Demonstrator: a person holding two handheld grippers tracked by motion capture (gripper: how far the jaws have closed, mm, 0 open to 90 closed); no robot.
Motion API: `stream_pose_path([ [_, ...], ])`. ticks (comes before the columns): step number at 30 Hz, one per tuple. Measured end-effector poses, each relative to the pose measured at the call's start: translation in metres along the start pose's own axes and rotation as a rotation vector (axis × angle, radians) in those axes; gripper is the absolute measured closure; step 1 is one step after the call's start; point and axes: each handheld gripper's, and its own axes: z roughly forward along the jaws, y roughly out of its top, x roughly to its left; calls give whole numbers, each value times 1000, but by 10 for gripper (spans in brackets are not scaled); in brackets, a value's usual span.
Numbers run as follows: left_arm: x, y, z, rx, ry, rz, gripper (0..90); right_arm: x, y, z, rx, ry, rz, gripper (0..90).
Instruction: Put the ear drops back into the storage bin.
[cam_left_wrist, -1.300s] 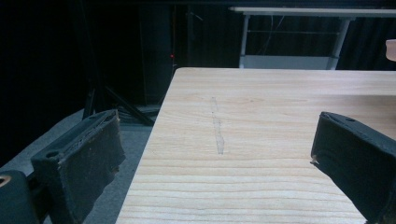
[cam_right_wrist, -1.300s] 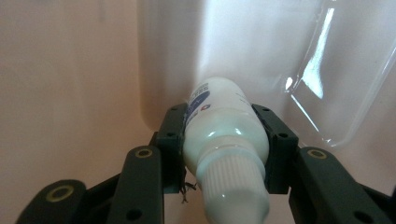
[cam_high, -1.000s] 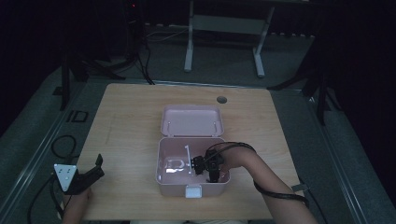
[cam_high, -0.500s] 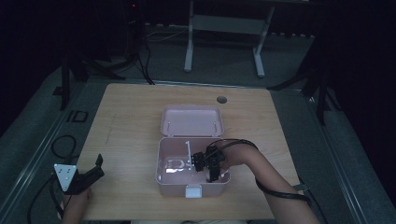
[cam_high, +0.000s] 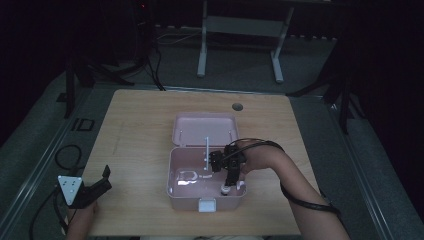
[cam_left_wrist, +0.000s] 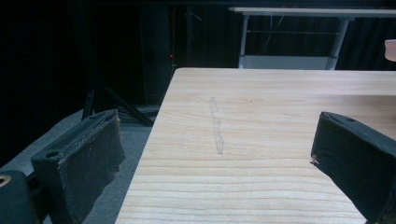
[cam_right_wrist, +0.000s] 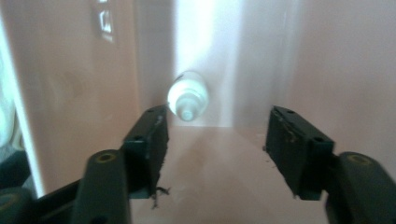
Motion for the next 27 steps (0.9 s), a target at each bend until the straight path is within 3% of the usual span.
stream_pose_path([
  [5,0,0,0,0,0,-2,24,-5,-5,-14,-50,6,58,253],
  [10,0,0,0,2,0,-1,24,-8,-15,-26,-88,-1,77,153],
  [20,0,0,0,0,0,0,24,-6,-39,-50,-156,-74,104,141],
  [27,0,0,0,0,1,1,23,-6,-64,-57,-189,-92,145,143],
])
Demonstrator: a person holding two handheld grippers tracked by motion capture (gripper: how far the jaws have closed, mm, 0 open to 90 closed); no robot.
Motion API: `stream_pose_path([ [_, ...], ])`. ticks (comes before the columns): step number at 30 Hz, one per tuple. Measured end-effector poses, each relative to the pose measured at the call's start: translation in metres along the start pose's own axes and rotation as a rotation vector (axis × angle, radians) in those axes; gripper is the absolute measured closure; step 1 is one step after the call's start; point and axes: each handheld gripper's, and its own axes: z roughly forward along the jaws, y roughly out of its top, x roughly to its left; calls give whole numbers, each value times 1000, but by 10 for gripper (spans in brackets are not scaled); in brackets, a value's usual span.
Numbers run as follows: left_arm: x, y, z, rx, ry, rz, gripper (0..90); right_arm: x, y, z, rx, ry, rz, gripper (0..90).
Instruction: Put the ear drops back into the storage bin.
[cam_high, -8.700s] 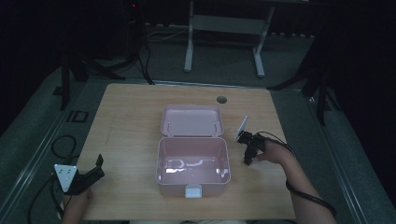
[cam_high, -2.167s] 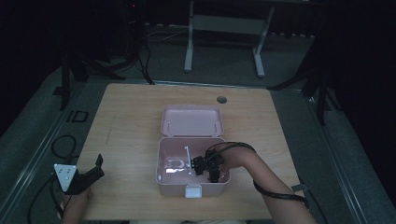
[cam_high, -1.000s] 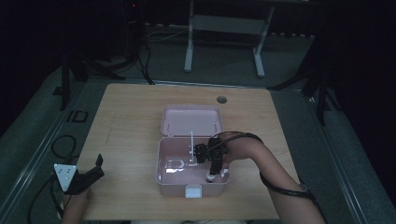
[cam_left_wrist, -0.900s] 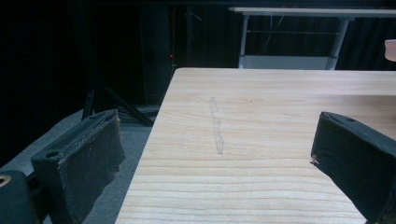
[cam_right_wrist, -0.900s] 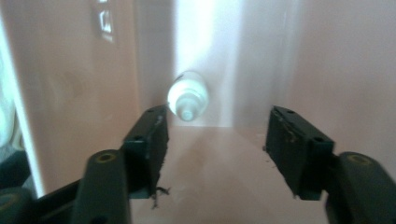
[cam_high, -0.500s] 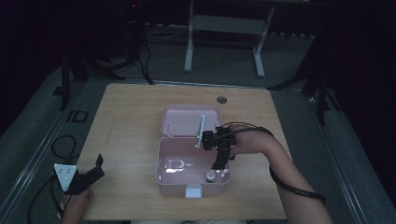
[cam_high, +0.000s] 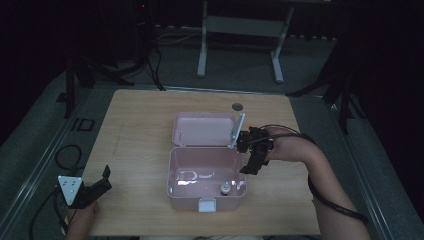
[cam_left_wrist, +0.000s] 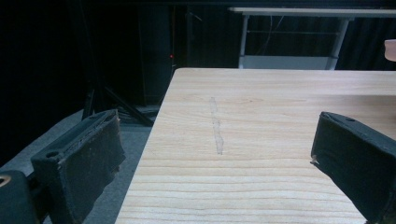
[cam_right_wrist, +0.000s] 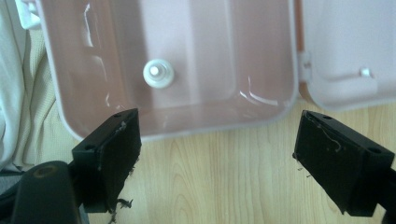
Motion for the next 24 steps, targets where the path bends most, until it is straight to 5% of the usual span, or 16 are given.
stream_pose_path([
  [12,0,0,0,0,0,-1,24,-6,-45,14,-12,-1,78,145],
  [24,0,0,0,0,0,-1,24,-8,-92,59,-80,-3,173,144],
])
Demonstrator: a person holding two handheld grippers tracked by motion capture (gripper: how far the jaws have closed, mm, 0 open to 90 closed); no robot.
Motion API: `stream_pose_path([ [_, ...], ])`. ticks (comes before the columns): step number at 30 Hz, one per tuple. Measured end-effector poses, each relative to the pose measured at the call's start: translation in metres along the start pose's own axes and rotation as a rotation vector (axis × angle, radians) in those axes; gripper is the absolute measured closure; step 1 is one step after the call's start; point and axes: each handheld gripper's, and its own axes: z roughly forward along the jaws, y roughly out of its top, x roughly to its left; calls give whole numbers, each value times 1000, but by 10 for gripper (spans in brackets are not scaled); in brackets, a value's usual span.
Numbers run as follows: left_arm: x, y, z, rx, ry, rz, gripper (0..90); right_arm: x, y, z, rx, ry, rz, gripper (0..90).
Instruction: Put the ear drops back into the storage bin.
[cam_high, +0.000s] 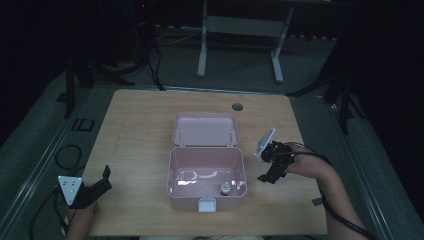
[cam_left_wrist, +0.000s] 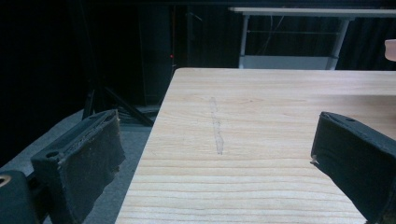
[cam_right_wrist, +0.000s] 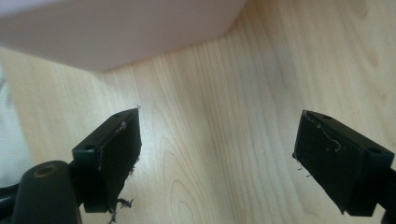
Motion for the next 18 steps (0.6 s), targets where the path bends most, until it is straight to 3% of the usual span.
stream_pose_path([
  [6,0,0,0,0,-1,-1,24,-2,-20,16,-67,-2,58,144],
  [7,0,0,0,0,-1,-1,24,-2,-28,22,-105,-17,86,144],
  [18,0,0,0,-2,0,-2,24,-3,-65,40,-151,-95,178,138],
])
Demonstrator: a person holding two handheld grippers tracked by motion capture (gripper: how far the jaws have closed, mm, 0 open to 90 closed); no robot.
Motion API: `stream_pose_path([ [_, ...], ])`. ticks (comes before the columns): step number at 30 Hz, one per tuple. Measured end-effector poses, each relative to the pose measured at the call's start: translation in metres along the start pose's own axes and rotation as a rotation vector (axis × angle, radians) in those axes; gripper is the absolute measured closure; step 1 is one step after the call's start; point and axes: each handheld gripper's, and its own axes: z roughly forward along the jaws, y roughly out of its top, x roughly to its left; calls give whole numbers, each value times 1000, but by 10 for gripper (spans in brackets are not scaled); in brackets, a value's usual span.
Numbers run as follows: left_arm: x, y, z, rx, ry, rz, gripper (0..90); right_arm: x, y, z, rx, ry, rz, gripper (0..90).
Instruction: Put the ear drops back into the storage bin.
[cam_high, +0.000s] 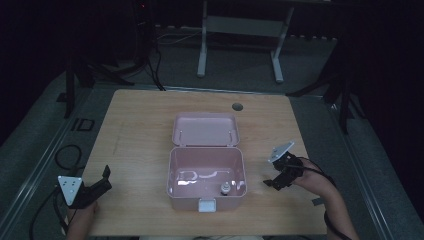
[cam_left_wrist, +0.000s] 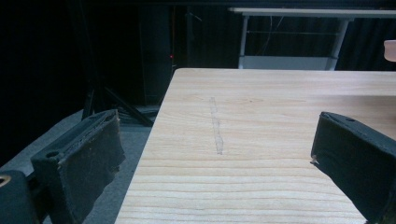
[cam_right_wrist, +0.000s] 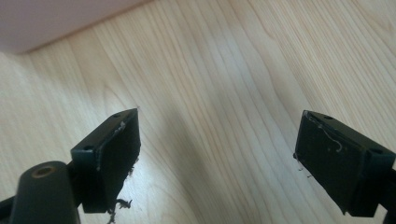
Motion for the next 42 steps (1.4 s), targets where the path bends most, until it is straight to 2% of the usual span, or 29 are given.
stream_pose_path([
  [3,0,0,0,1,0,1,24,-1,-8,-1,-15,-19,18,138],
  [4,0,0,0,2,0,3,24,-3,-15,-2,-42,-41,49,138],
  [7,0,0,0,2,0,2,24,-6,-24,-1,-76,-80,88,138],
  [9,0,0,0,2,0,3,24,-8,-29,-1,-106,-122,113,138],
  [14,0,0,0,1,0,4,24,-10,-38,2,-156,-201,204,134],
  [15,0,0,0,1,0,4,24,-10,-38,2,-156,-201,204,134],
  [16,0,0,0,1,0,4,24,-10,-39,3,-162,-225,218,134],
  [18,0,0,0,1,0,4,24,-10,-45,8,-189,-272,271,133],
  [22,-1,0,0,1,1,5,24,-11,-51,12,-253,-313,361,133],
  [25,-1,0,0,0,1,5,24,-10,-55,16,-277,-358,422,131],
  [28,-1,0,0,1,1,5,24,-11,-59,20,-281,-394,461,129],
  [30,-1,0,0,1,1,6,24,-10,-62,24,-279,-444,472,121],
  [35,-1,0,0,0,1,5,24,-9,-69,25,-365,-510,570,121],
  [37,-1,0,0,0,1,5,24,-8,-72,25,-400,-551,605,121],
  [39,-1,0,0,1,0,5,24,-6,-74,25,-422,-579,635,121],
  [40,-1,0,0,1,0,5,24,-6,-74,25,-422,-579,635,121],
  [42,0,0,0,2,-1,4,24,-5,-75,26,-439,-615,661,121],
])
